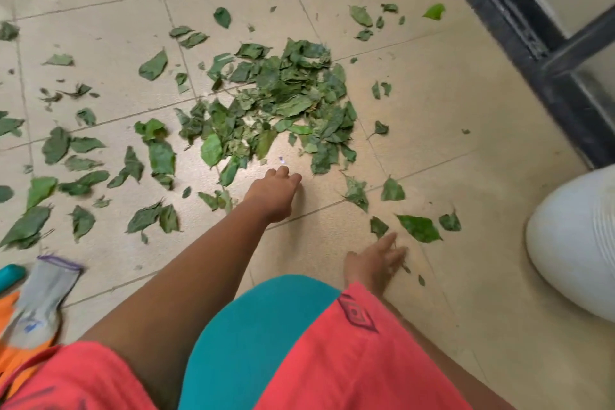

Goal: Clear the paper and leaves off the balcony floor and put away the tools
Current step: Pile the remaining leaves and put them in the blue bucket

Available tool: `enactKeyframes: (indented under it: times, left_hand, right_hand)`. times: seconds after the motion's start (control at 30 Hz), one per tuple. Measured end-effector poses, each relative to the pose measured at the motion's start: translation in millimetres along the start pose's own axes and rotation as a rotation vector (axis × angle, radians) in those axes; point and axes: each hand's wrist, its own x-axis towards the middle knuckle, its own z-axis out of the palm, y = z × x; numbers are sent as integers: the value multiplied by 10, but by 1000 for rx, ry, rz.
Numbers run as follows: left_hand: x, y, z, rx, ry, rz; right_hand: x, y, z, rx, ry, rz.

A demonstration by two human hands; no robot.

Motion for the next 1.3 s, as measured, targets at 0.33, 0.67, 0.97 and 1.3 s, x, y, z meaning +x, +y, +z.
enactKeyframes:
  times: [0.33,0.67,0.97,1.3]
  left_hand:
    - [127,189,67,104,-74,-9]
    - [173,237,16,64,-146,-42]
    - [137,22,100,-161,12,-5]
    - [-234,-559,-21,-823,625,-671]
  right_hand:
    - [654,136,-357,-18,232,-80]
    - [371,-486,2,-17,46,-573]
    - [294,179,26,41,131,-181]
    - [-231,-778,683,-485,-532,-1148]
